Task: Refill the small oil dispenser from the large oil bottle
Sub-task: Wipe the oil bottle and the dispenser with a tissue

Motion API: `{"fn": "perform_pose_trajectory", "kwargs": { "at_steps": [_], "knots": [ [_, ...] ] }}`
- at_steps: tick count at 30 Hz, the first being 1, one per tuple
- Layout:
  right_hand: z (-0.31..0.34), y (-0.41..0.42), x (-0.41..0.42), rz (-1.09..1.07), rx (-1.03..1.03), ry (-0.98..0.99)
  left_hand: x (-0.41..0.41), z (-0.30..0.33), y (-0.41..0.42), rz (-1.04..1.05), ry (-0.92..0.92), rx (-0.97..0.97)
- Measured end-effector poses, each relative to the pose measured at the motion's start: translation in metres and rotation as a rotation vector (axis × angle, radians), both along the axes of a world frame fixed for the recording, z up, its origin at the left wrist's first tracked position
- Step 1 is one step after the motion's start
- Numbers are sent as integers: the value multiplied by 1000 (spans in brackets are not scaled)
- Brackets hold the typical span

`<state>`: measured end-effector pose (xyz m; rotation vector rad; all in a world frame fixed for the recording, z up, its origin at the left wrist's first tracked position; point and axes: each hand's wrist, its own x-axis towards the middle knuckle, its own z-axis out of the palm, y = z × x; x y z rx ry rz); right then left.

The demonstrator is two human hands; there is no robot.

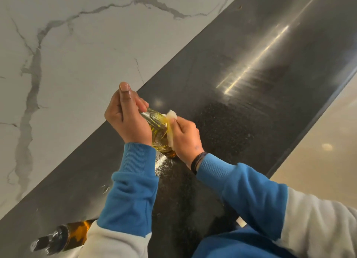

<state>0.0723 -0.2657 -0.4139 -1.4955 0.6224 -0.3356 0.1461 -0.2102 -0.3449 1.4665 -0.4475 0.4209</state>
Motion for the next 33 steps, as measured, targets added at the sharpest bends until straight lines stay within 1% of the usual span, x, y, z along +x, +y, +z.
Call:
{"fn": "perform_pose_trajectory", "kwargs": {
  "at_steps": [3,5,6,8,10,11,13,14,15,18,20,23,25,26,27,29,30,31,33],
  "knots": [
    [34,0,4,32,11,-264,0,-1,3,-14,-5,-1],
    [29,2,3,42,-61,-301,0,-2,4,-22,4,2],
    [17,3,3,26,-73,-258,0,-2,5,-22,11,2],
    [-14,3,1,15,-31,-60,-1,-2,5,-8,23,5],
    [-40,-2,-1,39,66,183,-3,-2,5,-5,23,14],
    [-48,-4,-1,35,133,260,-4,-1,4,-7,26,17],
    [-46,-5,1,2,198,314,-4,-1,4,-10,27,28],
    [-36,-3,4,-13,186,289,-3,-2,5,-8,27,34],
    [-22,-1,5,-26,152,224,-2,-2,4,-2,27,34],
    [37,7,8,-33,62,-63,-3,-4,4,32,25,5],
    [64,12,5,2,4,-213,-5,-4,4,44,15,17],
    [70,19,-2,48,-106,-354,-5,-3,7,35,30,16],
    [48,19,-5,48,-135,-400,-4,-3,9,29,62,2],
    [32,16,-6,31,-140,-356,-3,-3,10,32,72,3],
    [13,11,-8,23,-139,-258,-3,-3,10,32,78,6],
    [-27,-1,-14,73,-145,6,-5,-3,8,33,79,14],
    [-46,-5,-18,121,-149,106,-7,-3,7,39,80,16],
    [-58,-6,-22,157,-143,166,-7,-3,7,46,83,19],
    [-64,-3,-22,149,-94,204,-6,-2,4,58,90,20]
  ]
}}
